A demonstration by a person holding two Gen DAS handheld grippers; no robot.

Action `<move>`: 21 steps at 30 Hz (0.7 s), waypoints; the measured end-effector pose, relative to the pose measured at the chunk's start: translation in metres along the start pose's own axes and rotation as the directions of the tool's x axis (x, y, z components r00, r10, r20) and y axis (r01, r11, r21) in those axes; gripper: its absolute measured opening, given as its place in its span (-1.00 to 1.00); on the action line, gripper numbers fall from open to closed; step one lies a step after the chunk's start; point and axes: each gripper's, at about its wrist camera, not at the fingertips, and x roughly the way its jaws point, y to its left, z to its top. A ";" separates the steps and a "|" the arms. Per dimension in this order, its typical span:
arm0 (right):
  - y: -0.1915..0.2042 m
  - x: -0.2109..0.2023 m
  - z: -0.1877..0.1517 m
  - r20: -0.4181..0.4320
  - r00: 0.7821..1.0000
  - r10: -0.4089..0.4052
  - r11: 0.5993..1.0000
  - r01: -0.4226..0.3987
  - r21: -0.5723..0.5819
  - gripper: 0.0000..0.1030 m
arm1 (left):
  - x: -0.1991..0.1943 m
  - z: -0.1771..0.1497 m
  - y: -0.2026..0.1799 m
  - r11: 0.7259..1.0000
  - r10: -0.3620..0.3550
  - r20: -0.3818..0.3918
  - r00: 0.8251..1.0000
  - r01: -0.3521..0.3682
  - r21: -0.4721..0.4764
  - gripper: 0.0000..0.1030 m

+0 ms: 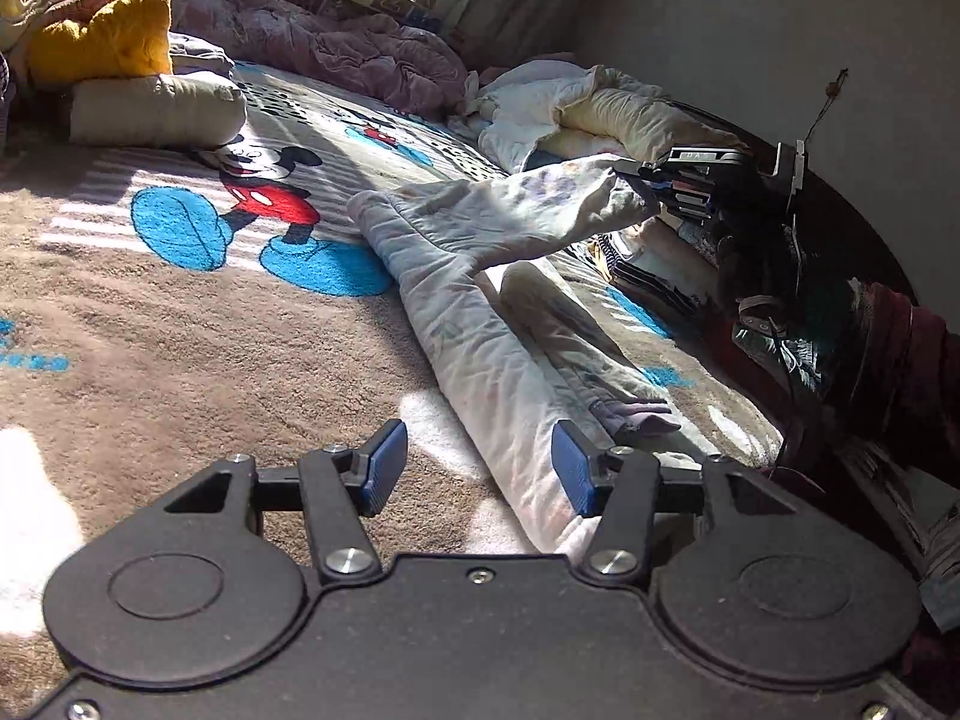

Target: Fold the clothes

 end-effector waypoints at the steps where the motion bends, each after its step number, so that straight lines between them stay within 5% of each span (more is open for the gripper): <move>1: -0.001 0.003 0.001 -0.001 1.000 -0.007 1.000 0.007 0.001 -0.83 | 0.004 -0.002 -0.001 1.000 -0.001 -0.012 1.000 0.001 0.006 -0.28; 8: -0.002 0.011 0.000 -0.004 1.000 -0.028 1.000 0.028 0.005 -0.82 | 0.045 -0.010 -0.046 0.984 -0.098 -0.080 0.992 0.108 0.139 -0.38; 13: -0.003 0.008 -0.012 -0.023 1.000 0.014 0.998 -0.013 0.059 -0.82 | 0.077 -0.026 -0.082 0.935 0.035 -0.162 0.986 0.025 0.354 -0.39; 17: -0.006 0.001 -0.022 -0.035 0.999 0.033 0.997 -0.030 0.071 -0.82 | 0.069 -0.022 -0.075 0.936 0.010 -0.182 0.983 0.055 0.349 -0.38; 21: -0.017 -0.005 -0.027 -0.033 0.999 0.040 0.992 -0.036 0.122 -0.82 | 0.047 -0.008 -0.054 0.959 -0.019 -0.124 0.992 0.053 0.277 -0.38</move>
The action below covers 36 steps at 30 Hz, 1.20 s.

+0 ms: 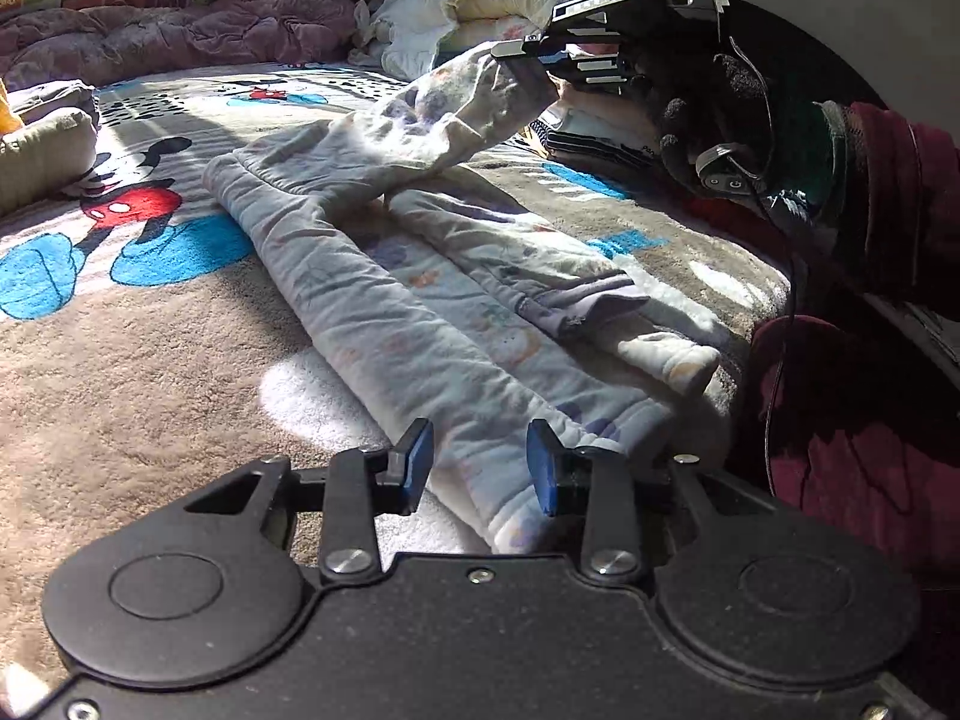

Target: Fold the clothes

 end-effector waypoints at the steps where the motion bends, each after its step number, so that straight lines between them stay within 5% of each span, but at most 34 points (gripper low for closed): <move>1: -0.002 -0.001 -0.001 0.002 1.000 0.007 1.000 -0.007 0.011 -0.82 | -0.004 0.003 0.006 1.000 0.017 0.021 1.000 -0.017 -0.025 -0.38; 7: -0.004 -0.005 -0.007 0.003 1.000 0.026 0.999 -0.027 0.019 -0.82 | 0.009 0.025 0.014 0.998 0.051 0.078 0.996 -0.047 -0.051 -0.38; 11: -0.001 -0.010 -0.007 0.015 0.999 0.040 0.999 -0.041 0.019 -0.82 | 0.054 0.020 -0.016 0.984 0.077 -0.083 0.994 -0.063 0.166 -0.29; 13: 0.004 -0.014 -0.006 0.022 0.999 0.045 0.999 -0.045 -0.008 -0.82 | 0.064 0.013 -0.031 0.953 0.119 -0.070 0.990 -0.095 0.287 -0.23; 19: 0.026 -0.021 -0.006 0.019 0.996 0.091 0.991 -0.089 -0.101 -0.82 | 0.041 0.023 -0.014 0.979 0.049 -0.067 0.997 -0.035 0.201 -0.09; 25: 0.072 -0.028 -0.033 -0.005 0.991 0.132 0.942 -0.127 -0.311 -0.82 | 0.005 0.039 0.020 0.997 0.066 0.110 0.992 -0.062 -0.038 0.01; 30: 0.124 -0.034 -0.074 -0.068 0.983 0.172 0.812 -0.180 -0.555 -0.82 | -0.021 0.048 0.064 0.943 0.097 0.257 0.962 -0.007 -0.332 0.04; 35: 0.156 -0.035 -0.141 -0.217 0.968 0.129 0.532 -0.252 -0.808 -0.83 | -0.022 0.056 0.099 0.853 0.115 0.324 0.939 0.074 -0.517 0.05; 36: 0.162 -0.036 -0.150 -0.238 0.963 0.123 0.510 -0.267 -0.818 -0.83 | -0.019 0.059 0.101 0.847 0.126 0.325 0.937 0.070 -0.528 0.05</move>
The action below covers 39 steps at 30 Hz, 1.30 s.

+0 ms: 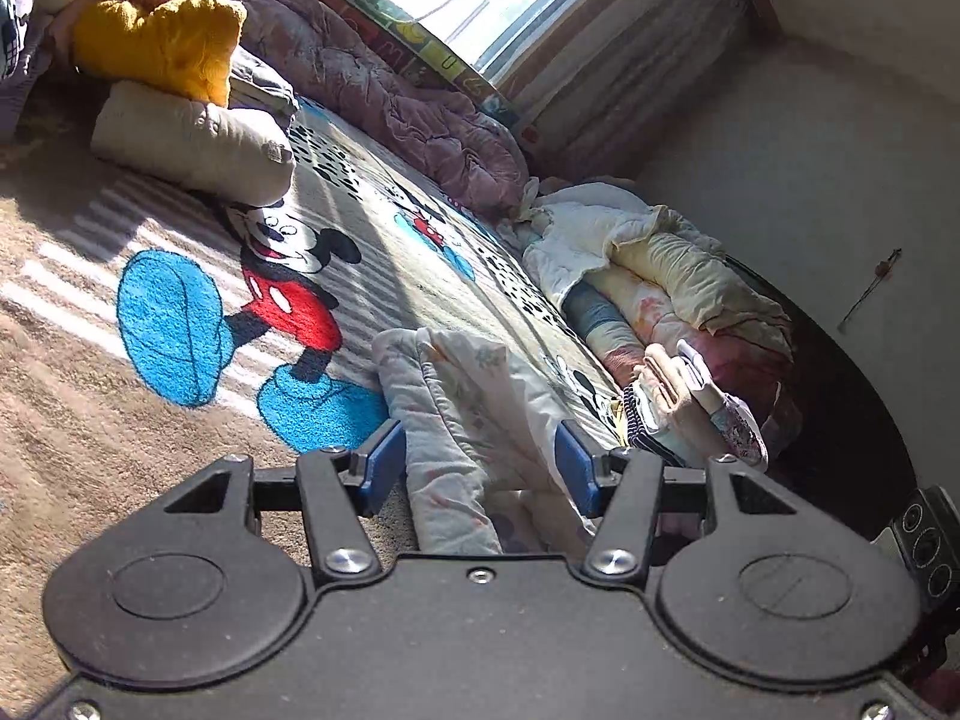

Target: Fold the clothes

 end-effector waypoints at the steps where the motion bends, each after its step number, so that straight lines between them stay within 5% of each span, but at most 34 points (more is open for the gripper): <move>1: 0.006 0.002 -0.003 -0.018 1.000 0.016 1.000 -0.016 -0.014 -0.83 | 0.005 0.002 0.000 1.000 0.010 0.008 1.000 -0.010 0.006 0.03; 6: 0.032 0.006 -0.013 -0.083 0.994 0.073 0.996 -0.077 -0.051 -0.83 | 0.032 0.010 0.000 0.999 0.030 0.028 0.999 -0.031 0.010 -0.01; 11: 0.037 0.010 -0.023 -0.139 0.985 0.107 0.994 -0.111 -0.020 -0.82 | 0.062 0.012 -0.017 0.990 0.072 0.016 0.997 -0.073 0.119 -0.33; 18: 0.034 0.013 -0.036 -0.158 0.977 0.143 0.988 -0.133 0.073 -0.82 | 0.114 0.010 -0.034 0.936 0.123 -0.046 0.991 -0.101 0.338 -0.37; 21: 0.034 0.017 -0.043 -0.163 0.972 0.171 0.979 -0.150 0.137 -0.74 | 0.142 0.000 -0.028 0.892 0.219 -0.121 0.968 -0.148 0.427 -0.36; 24: 0.038 0.013 -0.044 -0.165 0.962 0.218 0.969 -0.193 0.152 -0.63 | 0.153 -0.008 -0.026 0.869 0.234 -0.146 0.961 -0.139 0.475 -0.36; 30: 0.022 -0.030 -0.019 -0.066 0.950 0.304 0.928 -0.279 0.247 -0.65 | 0.130 0.014 -0.019 0.911 0.176 -0.111 0.978 -0.119 0.394 -0.36; 35: -0.010 -0.020 -0.004 -0.024 0.990 0.139 0.964 -0.130 0.232 -0.62 | 0.124 0.031 0.000 0.978 0.082 -0.096 0.992 -0.062 0.199 -0.27; 39: -0.021 0.015 -0.010 -0.080 0.995 0.060 0.979 -0.043 0.198 -0.62 | 0.145 0.031 0.011 0.987 0.108 -0.139 0.984 -0.090 0.133 -0.19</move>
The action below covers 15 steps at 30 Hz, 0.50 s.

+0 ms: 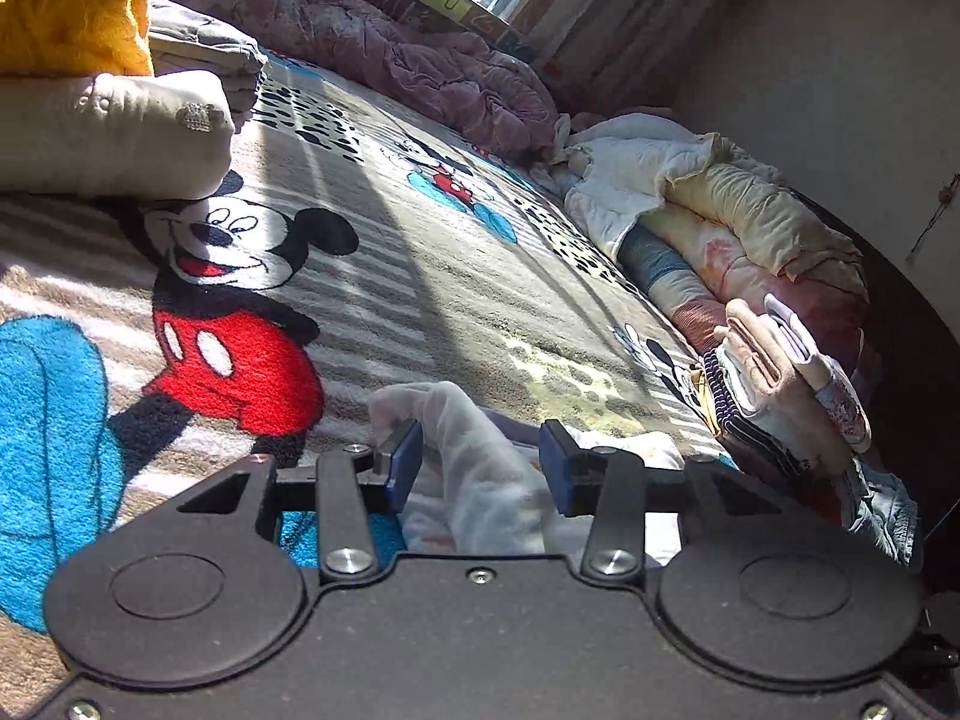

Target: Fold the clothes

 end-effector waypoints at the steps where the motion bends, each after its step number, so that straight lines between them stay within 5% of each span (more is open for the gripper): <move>1: -0.002 0.010 -0.003 -0.020 1.000 -0.007 1.000 0.007 -0.001 -0.62 | 0.006 0.000 0.001 1.000 -0.002 -0.010 1.000 0.001 -0.007 -0.19; 5: 0.002 0.029 -0.022 -0.081 0.997 -0.018 1.000 0.017 -0.015 -0.62 | 0.027 0.001 -0.001 0.999 -0.023 -0.043 0.999 0.024 0.030 -0.41; 7: 0.003 0.033 -0.030 -0.091 0.996 -0.013 1.000 0.013 -0.006 -0.59 | 0.030 0.001 0.002 0.994 -0.102 -0.054 0.993 0.103 0.021 -0.62; 10: -0.002 0.034 -0.035 -0.083 0.997 0.003 1.000 0.000 0.029 -0.58 | 0.026 0.003 0.011 0.975 -0.218 -0.039 0.975 0.216 -0.055 -0.66; 15: -0.005 0.039 -0.039 -0.089 0.996 0.005 0.999 -0.001 0.044 -0.58 | 0.046 -0.003 0.034 0.957 -0.212 -0.096 0.973 0.186 -0.224 -0.64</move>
